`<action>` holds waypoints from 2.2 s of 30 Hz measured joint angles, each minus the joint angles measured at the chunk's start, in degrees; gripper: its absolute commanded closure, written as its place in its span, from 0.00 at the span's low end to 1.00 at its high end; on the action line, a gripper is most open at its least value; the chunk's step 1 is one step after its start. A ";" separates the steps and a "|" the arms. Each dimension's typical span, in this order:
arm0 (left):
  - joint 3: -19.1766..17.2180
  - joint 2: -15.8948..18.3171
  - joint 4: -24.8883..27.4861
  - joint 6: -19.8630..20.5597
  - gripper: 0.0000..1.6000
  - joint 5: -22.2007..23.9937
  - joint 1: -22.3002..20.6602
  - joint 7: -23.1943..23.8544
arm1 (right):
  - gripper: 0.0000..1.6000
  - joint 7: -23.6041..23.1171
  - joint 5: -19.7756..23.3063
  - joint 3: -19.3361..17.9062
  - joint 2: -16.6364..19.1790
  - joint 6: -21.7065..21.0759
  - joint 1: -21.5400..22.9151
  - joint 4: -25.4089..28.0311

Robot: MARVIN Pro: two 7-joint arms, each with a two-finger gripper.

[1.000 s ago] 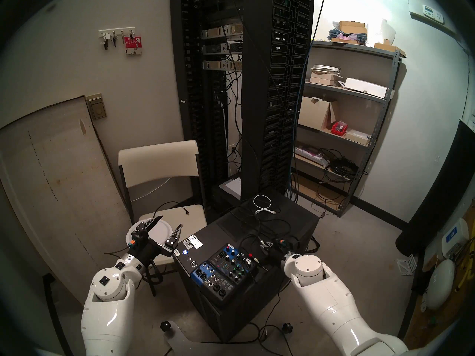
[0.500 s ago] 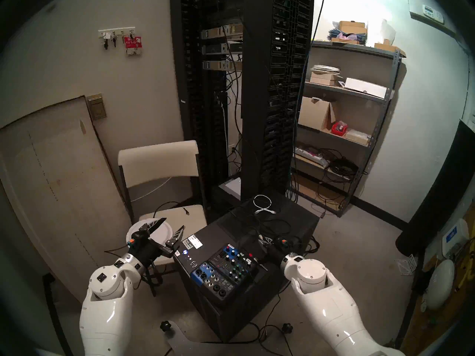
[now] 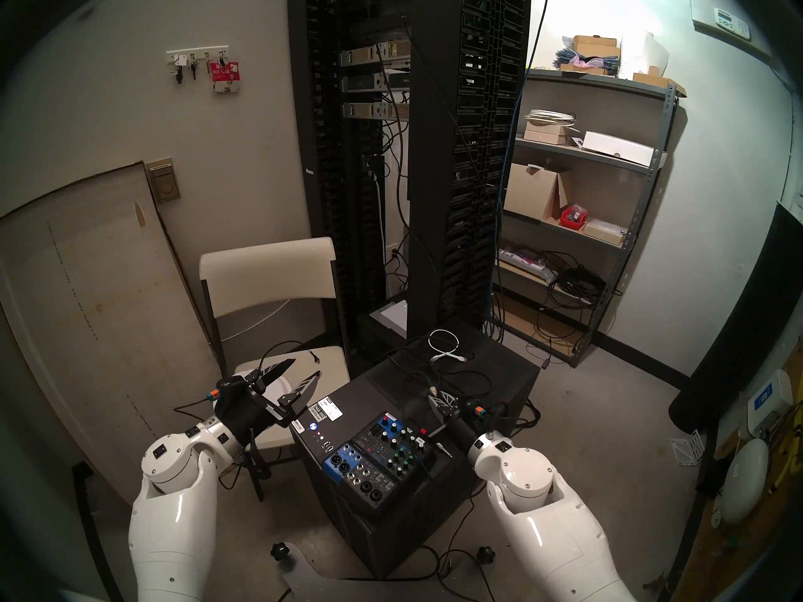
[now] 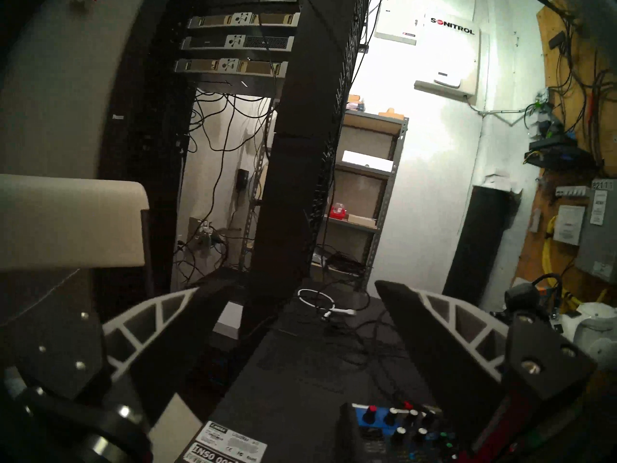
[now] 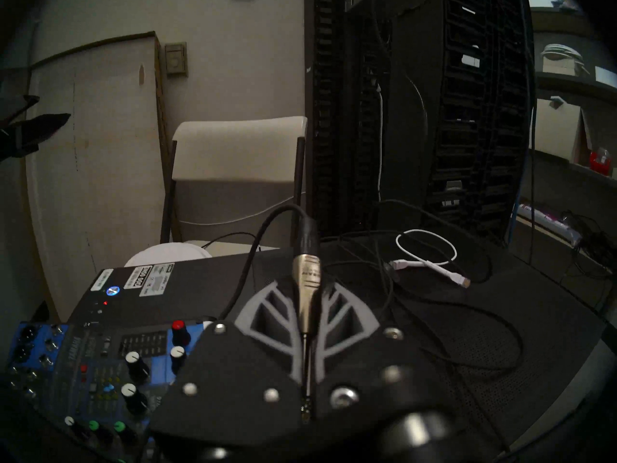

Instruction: Insert aux cable

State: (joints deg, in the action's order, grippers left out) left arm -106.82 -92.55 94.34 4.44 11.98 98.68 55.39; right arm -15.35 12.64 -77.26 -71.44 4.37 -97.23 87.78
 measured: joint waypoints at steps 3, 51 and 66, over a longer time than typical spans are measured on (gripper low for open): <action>1.37 -0.11 -0.23 1.63 0.00 1.27 -0.05 1.14 | 1.00 0.49 -0.04 0.26 -0.14 0.70 -1.78 2.34; 9.65 -0.28 -3.14 24.34 0.00 9.51 0.79 7.61 | 1.00 6.08 -4.87 4.35 -3.71 5.49 -5.16 3.55; 11.37 -0.15 -7.79 22.36 0.00 11.42 -0.54 2.50 | 1.00 4.24 -3.93 5.30 -3.87 5.73 -5.69 6.70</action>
State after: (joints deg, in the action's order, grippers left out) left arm -95.45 -92.70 86.54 26.80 23.40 98.14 57.88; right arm -11.11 8.71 -71.96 -75.31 10.10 -102.92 94.48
